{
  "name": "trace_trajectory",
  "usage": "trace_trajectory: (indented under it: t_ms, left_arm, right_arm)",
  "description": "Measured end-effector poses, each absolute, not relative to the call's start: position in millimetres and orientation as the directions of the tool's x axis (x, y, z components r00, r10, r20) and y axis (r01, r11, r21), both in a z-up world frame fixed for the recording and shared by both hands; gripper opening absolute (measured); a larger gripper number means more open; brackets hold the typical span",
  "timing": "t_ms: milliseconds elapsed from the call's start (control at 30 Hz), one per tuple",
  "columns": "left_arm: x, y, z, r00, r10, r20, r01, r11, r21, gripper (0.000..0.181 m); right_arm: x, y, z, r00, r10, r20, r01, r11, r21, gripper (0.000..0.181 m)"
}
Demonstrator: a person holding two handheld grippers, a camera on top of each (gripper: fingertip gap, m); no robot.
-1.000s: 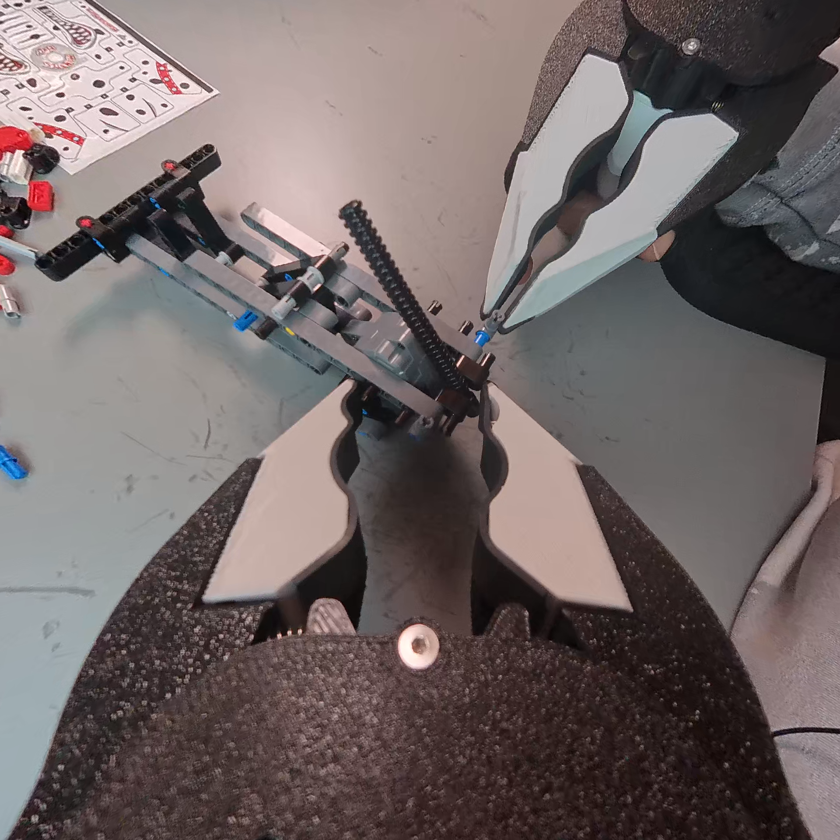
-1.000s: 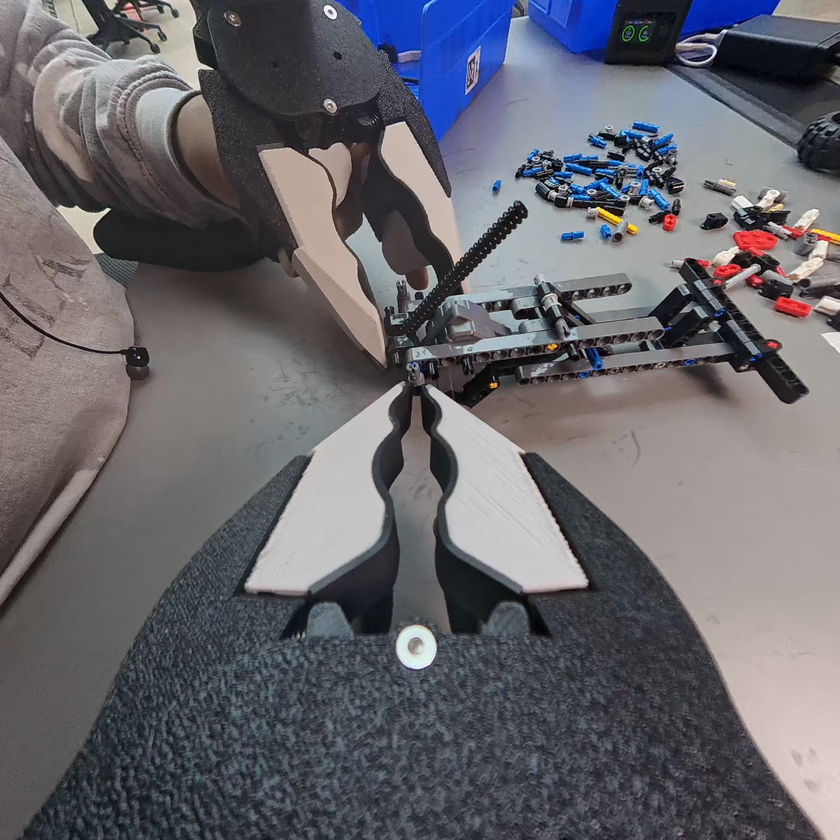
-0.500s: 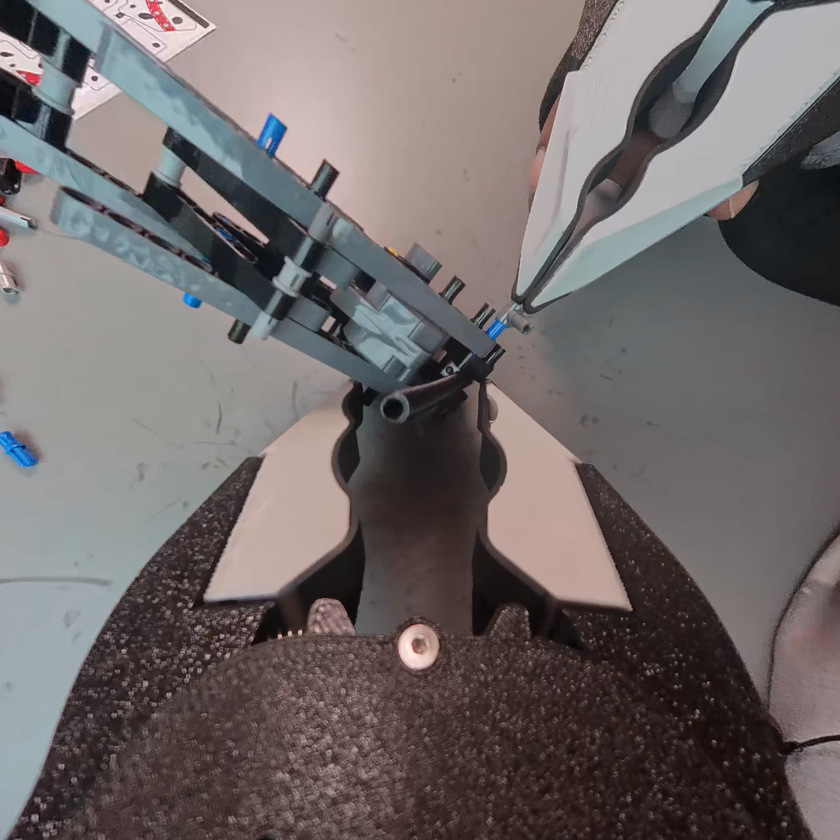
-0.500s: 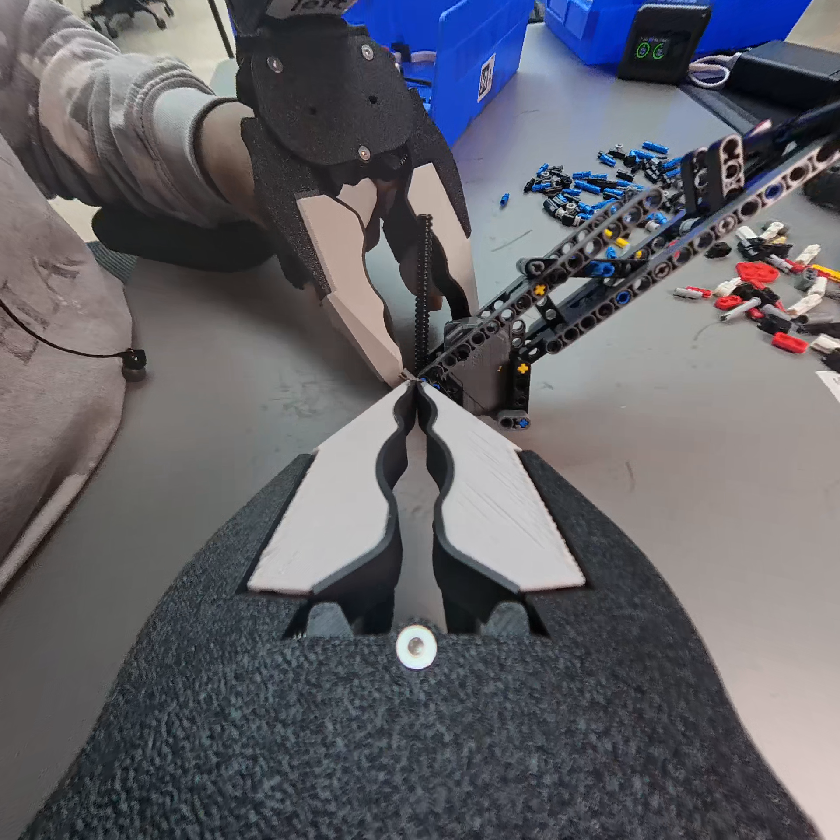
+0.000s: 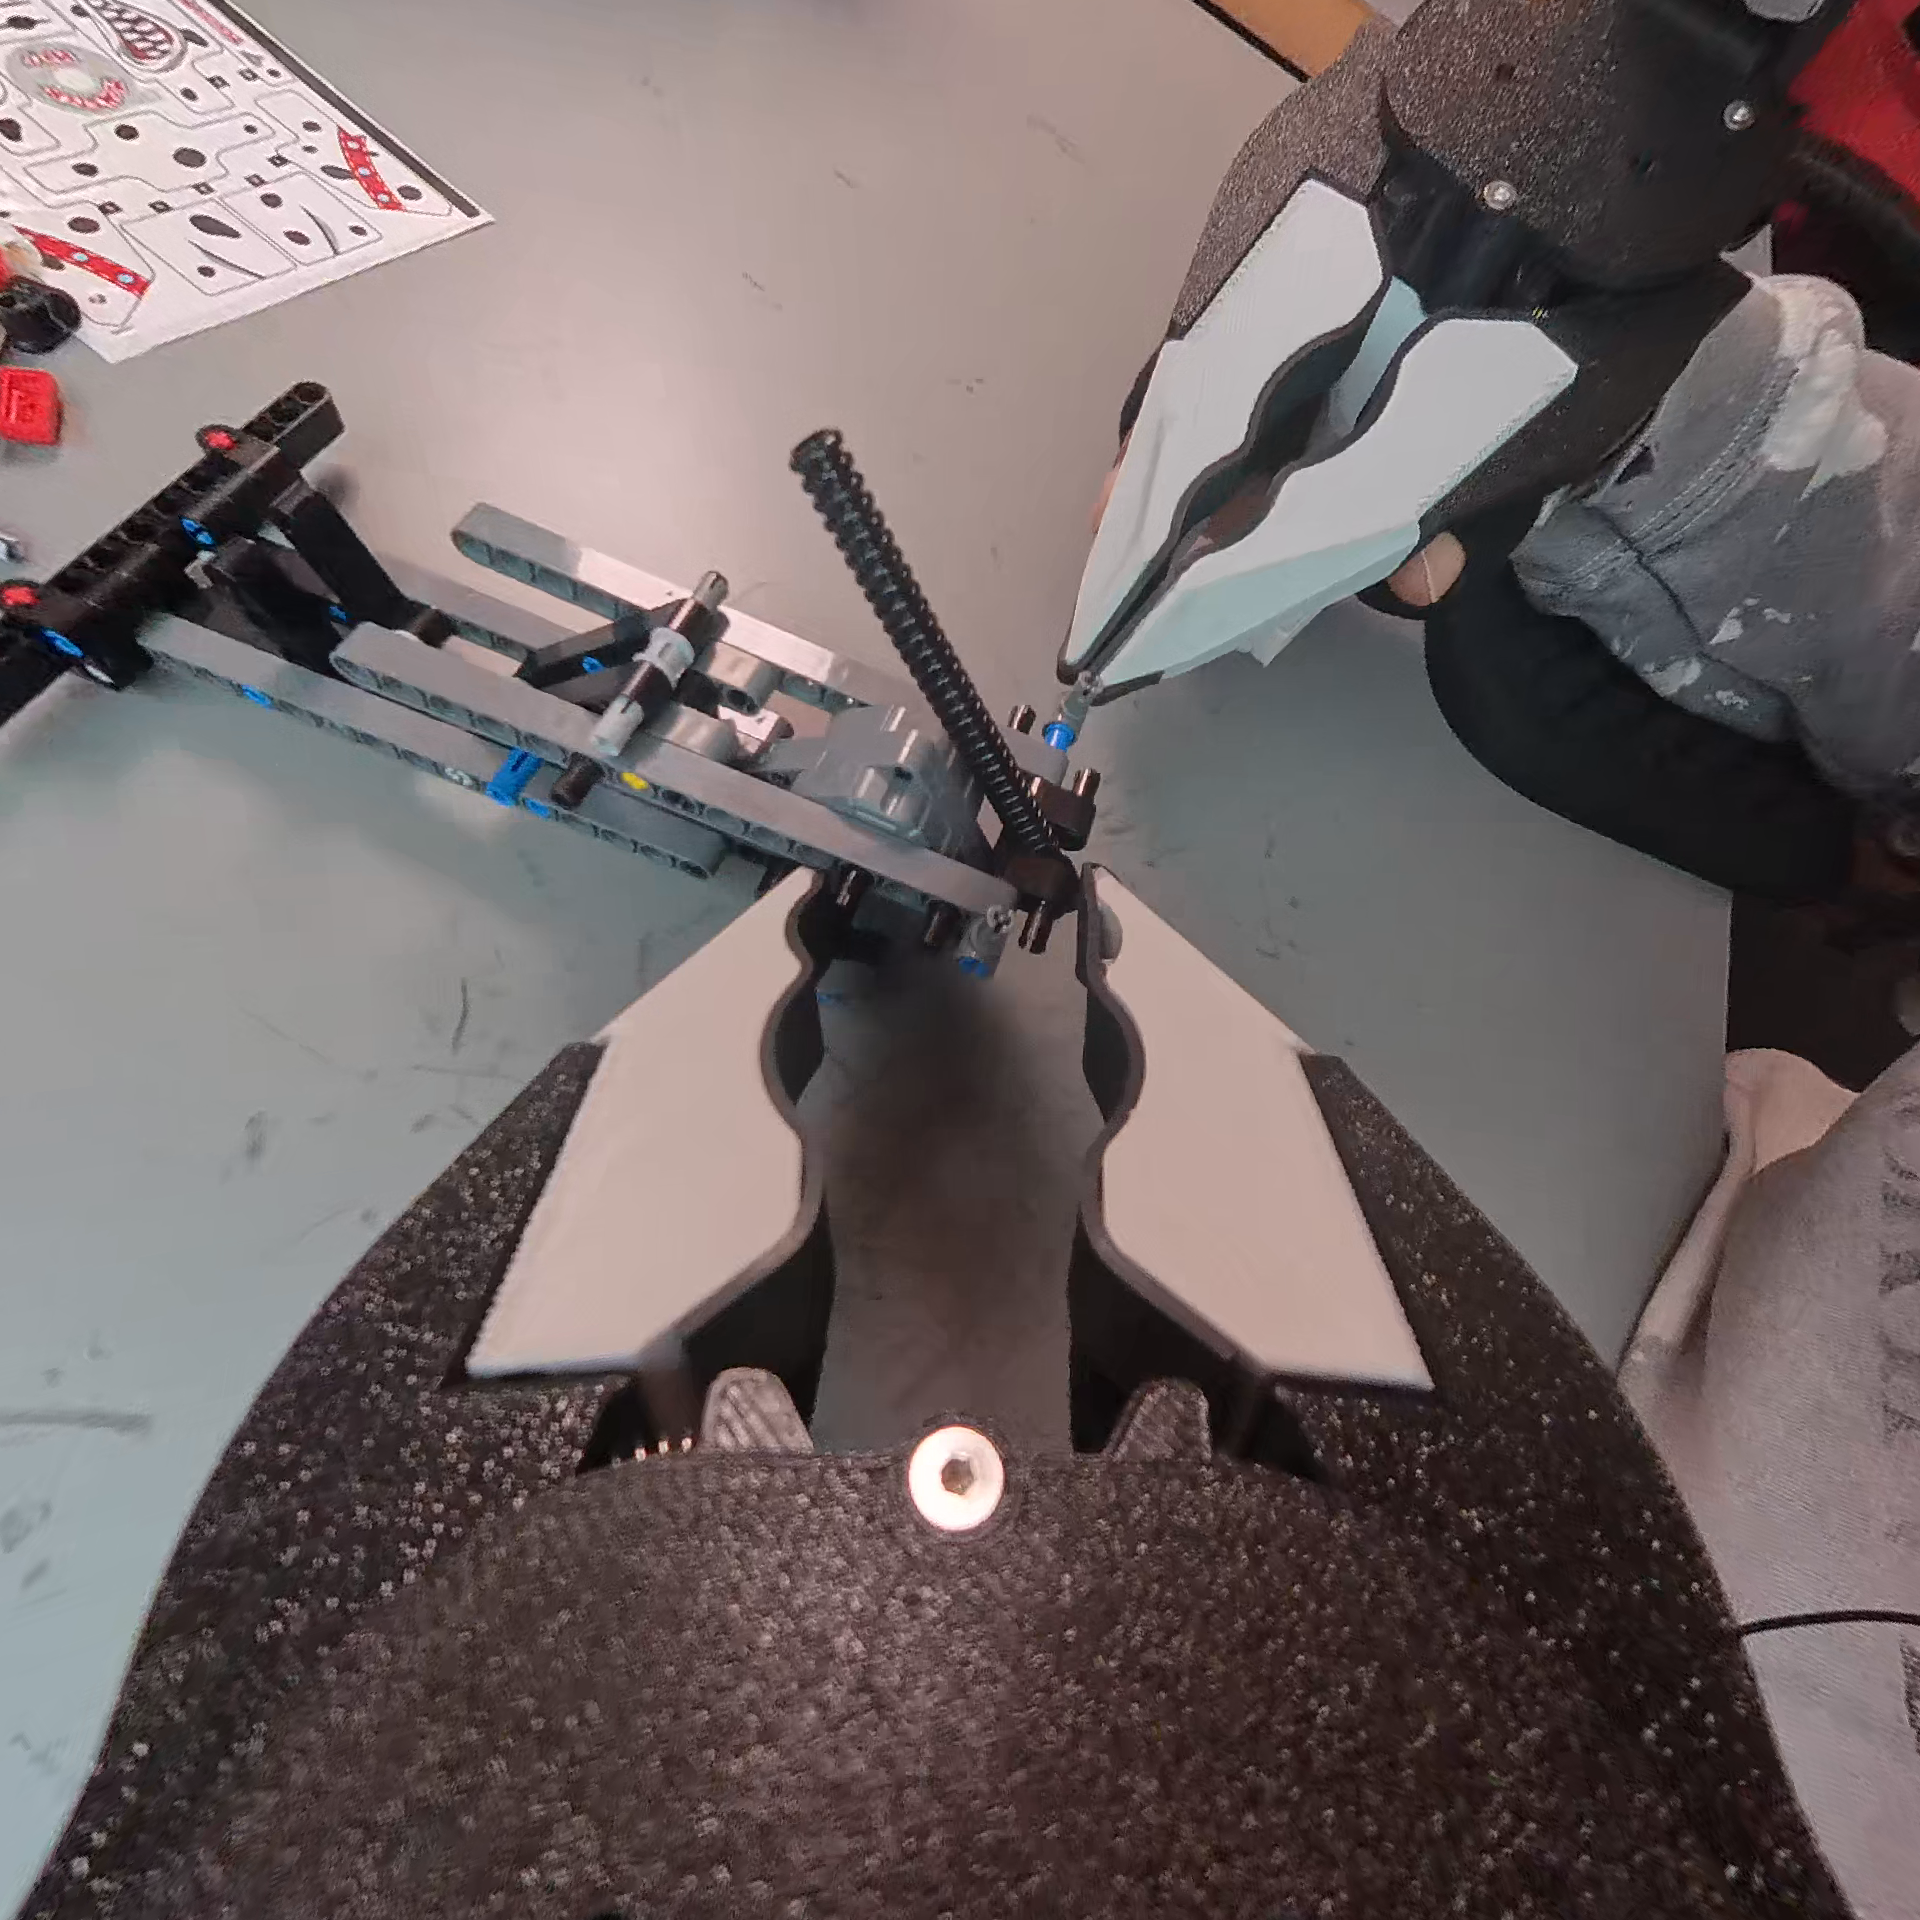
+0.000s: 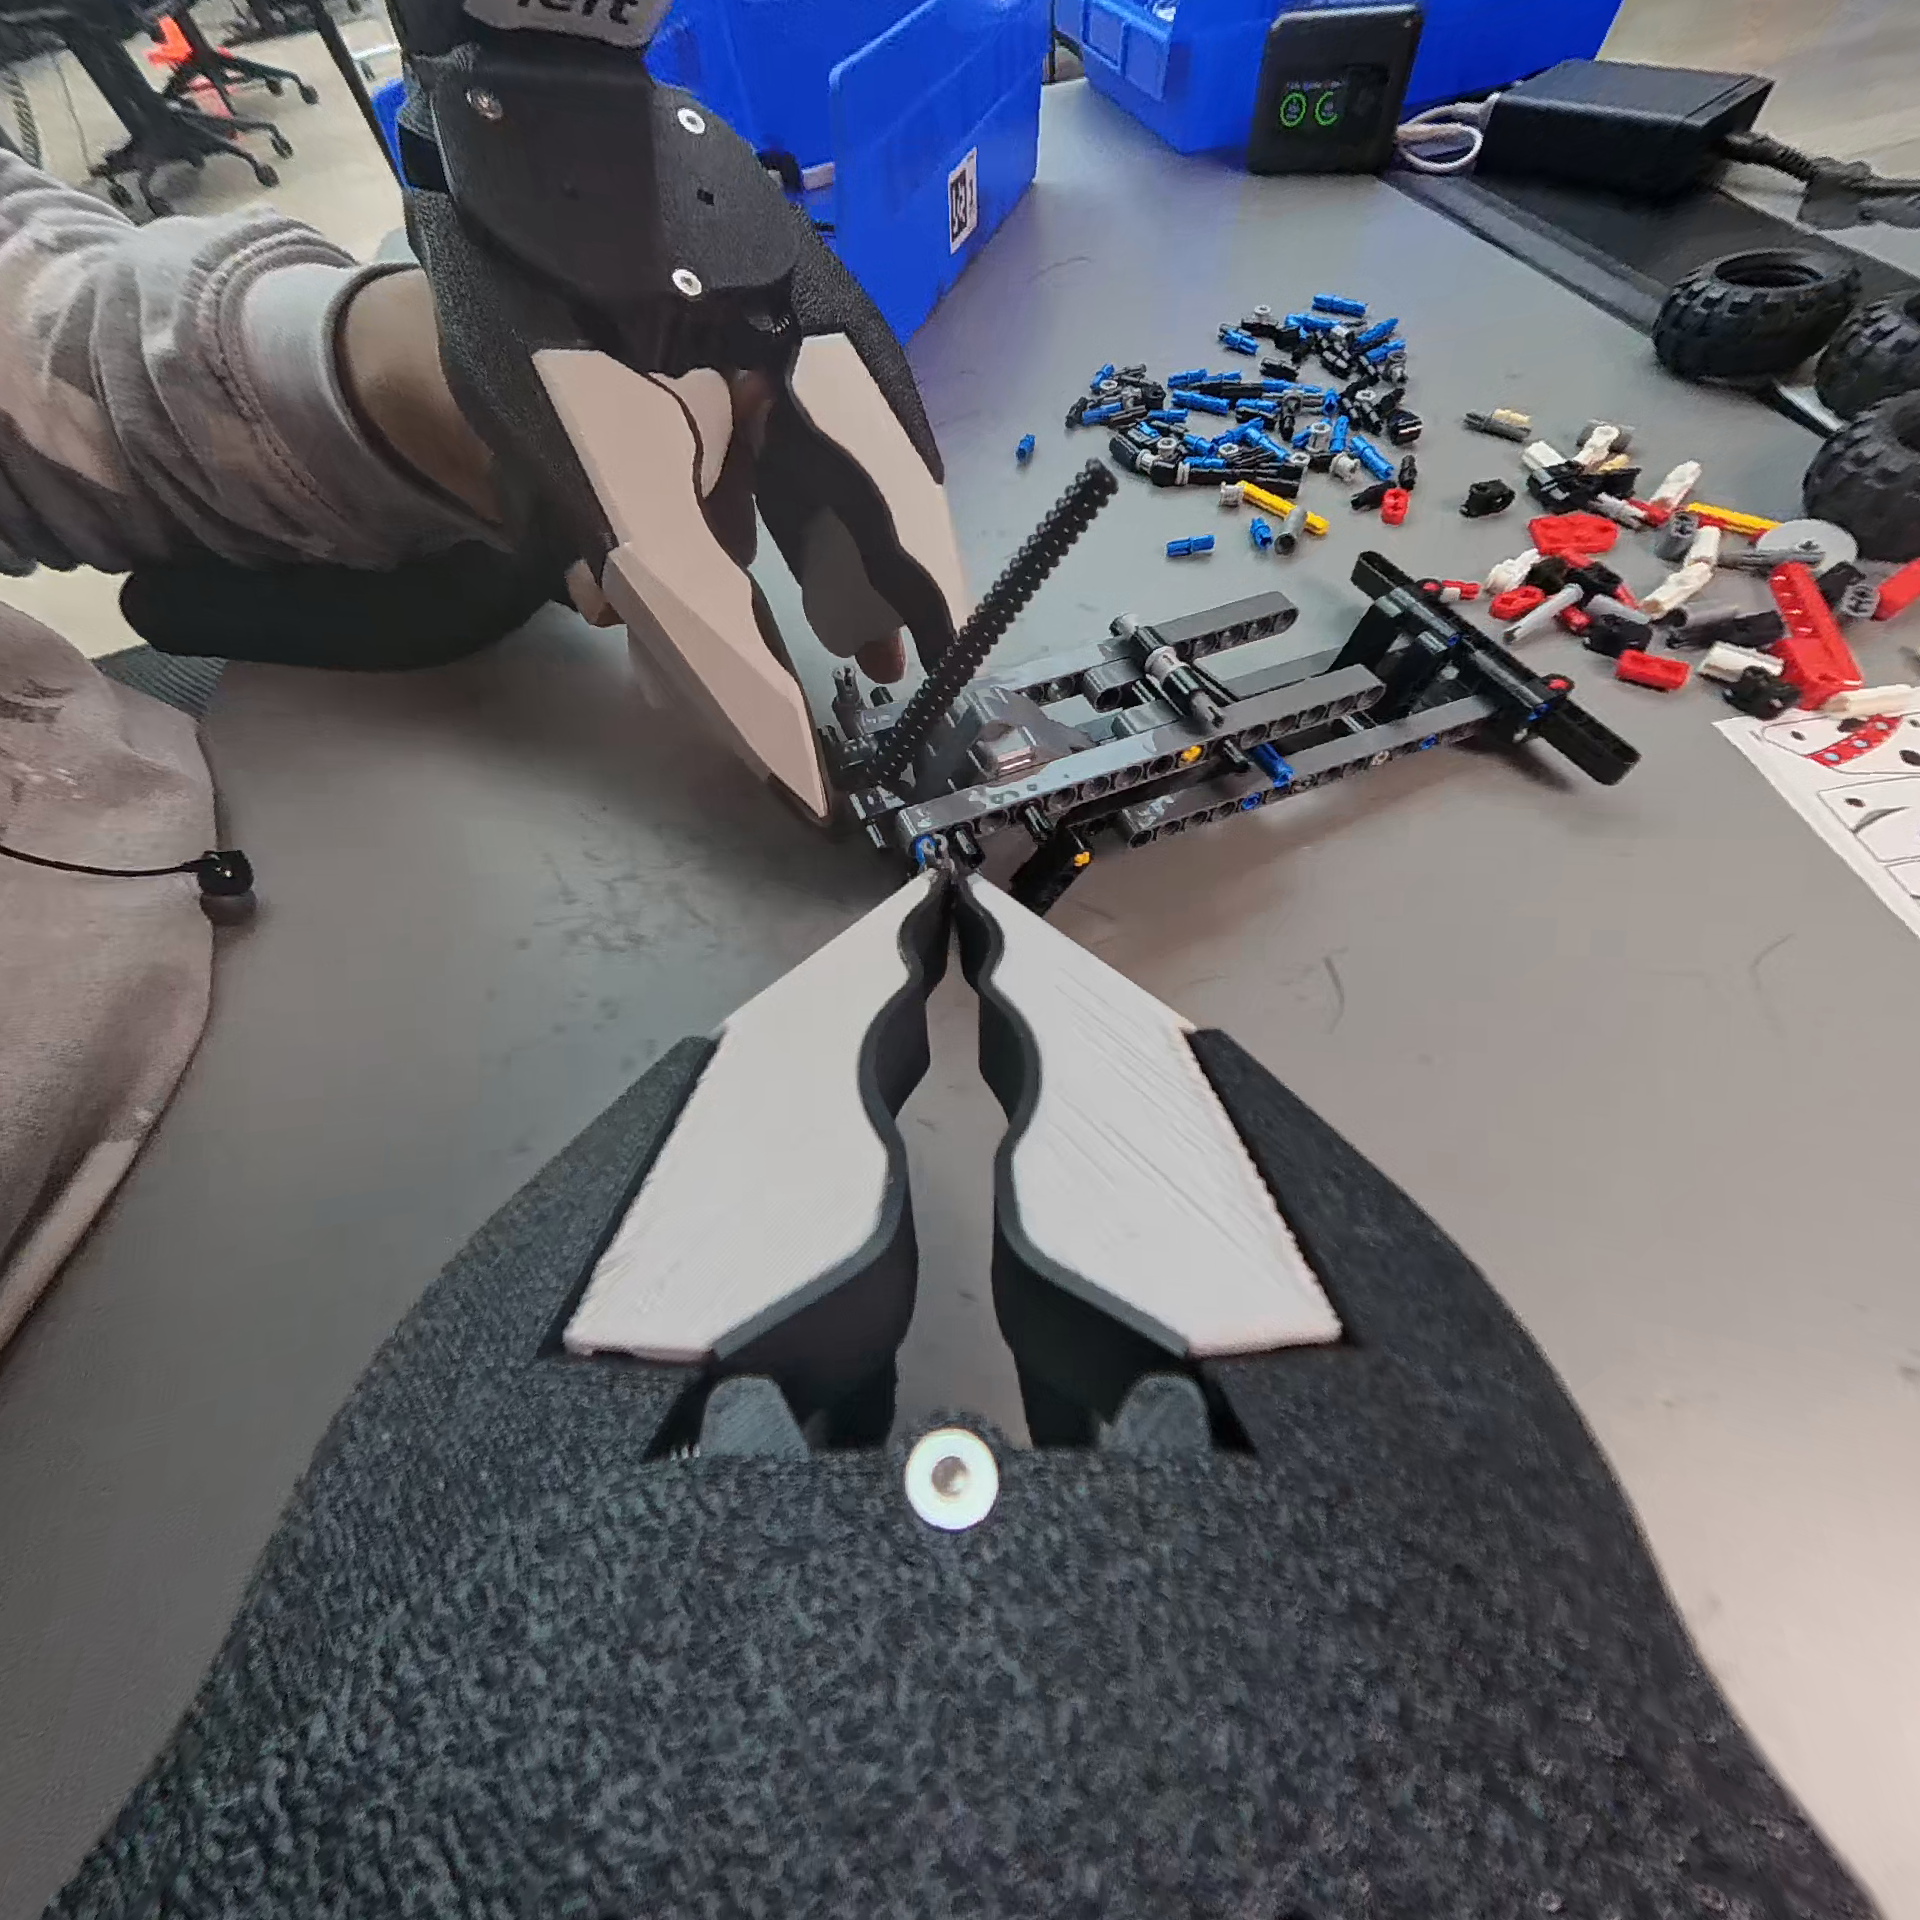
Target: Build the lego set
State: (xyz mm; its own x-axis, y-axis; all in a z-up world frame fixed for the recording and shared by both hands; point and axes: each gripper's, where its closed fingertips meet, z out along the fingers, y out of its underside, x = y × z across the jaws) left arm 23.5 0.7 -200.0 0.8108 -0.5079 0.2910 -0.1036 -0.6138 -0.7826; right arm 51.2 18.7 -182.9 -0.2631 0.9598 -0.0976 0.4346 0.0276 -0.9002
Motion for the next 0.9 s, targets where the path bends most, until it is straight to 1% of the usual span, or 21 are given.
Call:
trace_trajectory:
  t_ms: [100, 167, 200, 233, 267, 300, 367, 433, 500, 533, 567, 633, 667, 700, 767, 833, 900]
  left_arm:
    - [25, -1, -200, 0.816, -0.508, 0.277, -0.111, -0.608, -0.786, 0.046]
    - [32, -4, -198, 0.81, -0.516, 0.279, -0.111, -0.602, -0.791, 0.051]
    - [37, -7, -197, 0.802, -0.524, 0.287, -0.109, -0.6, -0.793, 0.054]
    - [44, -11, -195, 0.789, -0.541, 0.292, -0.112, -0.594, -0.797, 0.056]
    - [52, -15, -194, 0.77, -0.567, 0.292, -0.123, -0.582, -0.804, 0.059]
    - [62, -21, -193, 0.749, -0.599, 0.281, -0.146, -0.564, -0.813, 0.063]
    - [80, -30, -194, 0.71, -0.67, 0.216, -0.232, -0.512, -0.827, 0.074]
    - [93, -39, -196, 0.664, -0.728, 0.168, -0.31, -0.473, -0.825, 0.075]
    - [101, -47, -190, 0.622, -0.764, 0.169, -0.328, -0.451, -0.83, 0.068]
    - [101, -49, -185, 0.611, -0.773, 0.17, -0.32, -0.438, -0.84, 0.065]
    - [100, -51, -179, 0.602, -0.779, 0.172, -0.309, -0.427, -0.85, 0.064]
    - [92, -50, -167, 0.605, -0.779, 0.166, -0.289, -0.409, -0.866, 0.061]
    - [86, -48, -162, 0.616, -0.774, 0.146, -0.287, -0.394, -0.873, 0.059]
    - [79, -45, -158, 0.628, -0.769, 0.118, -0.296, -0.376, -0.878, 0.059]
    - [66, -40, -152, 0.637, -0.769, 0.047, -0.349, -0.342, -0.873, 0.062]
    - [58, -37, -153, 0.613, -0.79, -0.004, -0.429, -0.329, -0.841, 0.072]
    - [61, -42, -163, 0.548, -0.837, 0.016, -0.505, -0.346, -0.791, 0.082]
  right_arm:
    - [53, 27, -182, -0.216, 0.974, -0.072, 0.449, 0.034, -0.893, 0.006]
    - [58, 30, -179, -0.176, 0.982, -0.07, 0.469, 0.021, -0.883, 0.01]
    - [63, 27, -179, -0.173, 0.981, -0.088, 0.489, 0.008, -0.872, 0.016]
    - [68, 20, -179, -0.172, 0.978, -0.118, 0.515, -0.013, -0.857, 0.023]
    - [72, 13, -180, -0.155, 0.977, -0.145, 0.54, -0.039, -0.841, 0.034]
    - [75, 9, -182, -0.123, 0.98, -0.156, 0.564, -0.06, -0.824, 0.05]
    - [81, 6, -192, -0.028, 0.992, -0.125, 0.621, -0.081, -0.779, 0.075]
    - [84, -1, -197, 0.045, 0.991, -0.126, 0.638, -0.126, -0.759, 0.088]
    - [84, -7, -199, 0.121, 0.981, -0.149, 0.622, -0.192, -0.76, 0.09]
    - [87, -5, -203, 0.163, 0.981, -0.11, 0.627, -0.189, -0.756, 0.09]
    - [89, -1, -205, 0.204, 0.977, -0.067, 0.627, -0.183, -0.757, 0.086]
    - [93, 0, -205, 0.22, 0.974, -0.057, 0.612, -0.183, -0.77, 0.073]
    - [94, 0, -204, 0.213, 0.975, -0.061, 0.613, -0.182, -0.769, 0.073]
    - [96, 0, -204, 0.185, 0.982, -0.045, 0.624, -0.153, -0.766, 0.073]
    - [95, -6, -203, 0.036, 0.999, 0.016, 0.639, -0.011, -0.769, 0.073]
    - [94, -21, -203, -0.155, 0.988, 0.01, 0.63, 0.106, -0.769, 0.073]
    - [89, -32, -202, -0.305, 0.952, 0.008, 0.592, 0.196, -0.782, 0.073]
